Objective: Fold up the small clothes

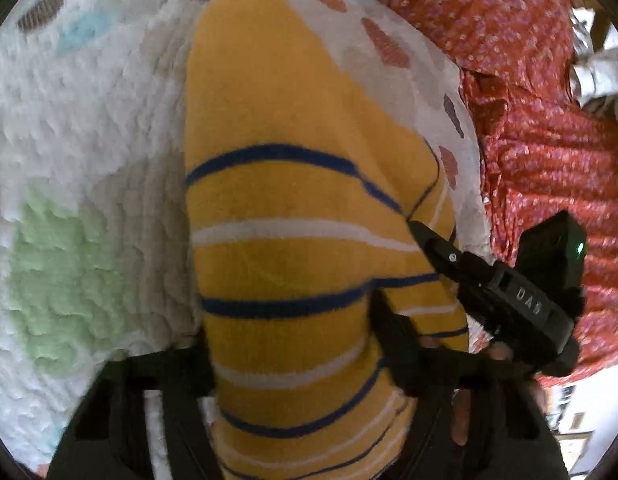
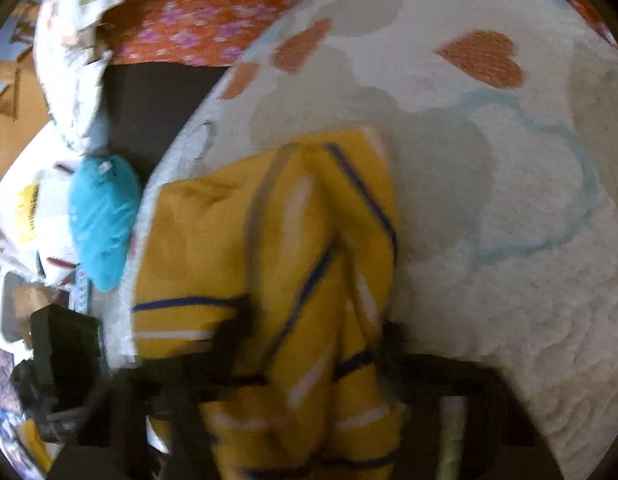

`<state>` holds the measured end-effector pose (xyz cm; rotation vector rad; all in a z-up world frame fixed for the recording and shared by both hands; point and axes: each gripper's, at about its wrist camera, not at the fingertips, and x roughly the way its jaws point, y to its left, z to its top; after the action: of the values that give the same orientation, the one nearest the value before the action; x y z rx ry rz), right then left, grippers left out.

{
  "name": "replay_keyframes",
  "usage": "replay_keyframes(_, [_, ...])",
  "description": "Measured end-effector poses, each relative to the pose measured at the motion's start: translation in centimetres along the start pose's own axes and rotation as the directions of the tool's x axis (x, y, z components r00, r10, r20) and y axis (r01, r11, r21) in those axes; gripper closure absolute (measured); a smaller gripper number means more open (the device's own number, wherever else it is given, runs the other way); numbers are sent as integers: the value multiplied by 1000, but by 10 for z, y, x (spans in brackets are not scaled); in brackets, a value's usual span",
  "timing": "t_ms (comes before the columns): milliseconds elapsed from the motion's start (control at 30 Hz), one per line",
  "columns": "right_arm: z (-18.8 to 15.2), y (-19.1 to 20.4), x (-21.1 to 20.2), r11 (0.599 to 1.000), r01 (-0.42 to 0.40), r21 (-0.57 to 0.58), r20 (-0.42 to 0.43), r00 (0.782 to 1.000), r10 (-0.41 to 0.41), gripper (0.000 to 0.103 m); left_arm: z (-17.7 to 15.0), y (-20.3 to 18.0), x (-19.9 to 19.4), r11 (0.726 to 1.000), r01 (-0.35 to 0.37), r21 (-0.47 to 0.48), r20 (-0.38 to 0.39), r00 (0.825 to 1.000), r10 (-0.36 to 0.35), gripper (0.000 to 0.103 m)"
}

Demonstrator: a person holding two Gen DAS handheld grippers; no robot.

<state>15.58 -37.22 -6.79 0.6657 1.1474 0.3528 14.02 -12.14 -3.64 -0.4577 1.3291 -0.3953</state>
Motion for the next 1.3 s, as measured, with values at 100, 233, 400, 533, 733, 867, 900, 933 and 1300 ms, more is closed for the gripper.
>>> replay_keyframes(100, [0,23,-9,999,-3,-35,13,1000,4,69,0,-6,-24,1000,-14,28,26,1000,13,63])
replay_keyframes(233, [2,61,-14,994,-61,-88,29,998,64,71,7,2,-63,999,-26,22,100,995,24,63])
replay_keyframes(400, [15,105,1,985,-91,-145,34,995,97,72,26,32,-82,996,-93,-12,135,986,93,58])
replay_keyframes(533, [17,106,36,988,19,-152,15,1000,-17,69,34,58,-54,960,-278,-37,71,957,280,42])
replay_keyframes(733, [13,104,23,978,136,-156,68,990,-126,54,13,68,-85,975,-201,-93,141,967,213,40])
replay_keyframes(867, [-4,131,-17,977,-12,-215,85,996,31,54,-16,57,-109,976,-203,-85,228,949,217,40])
replay_keyframes(900, [-11,136,-21,972,-75,-222,62,994,91,54,-25,57,-110,977,-192,-91,238,948,209,40])
replay_keyframes(933, [-16,137,-21,970,-117,-212,39,991,128,54,-33,61,-112,978,-183,-100,233,951,201,40])
replay_keyframes(1300, [-67,77,20,999,-52,12,-65,997,53,57,-69,54,-88,956,-287,-64,169,941,294,39])
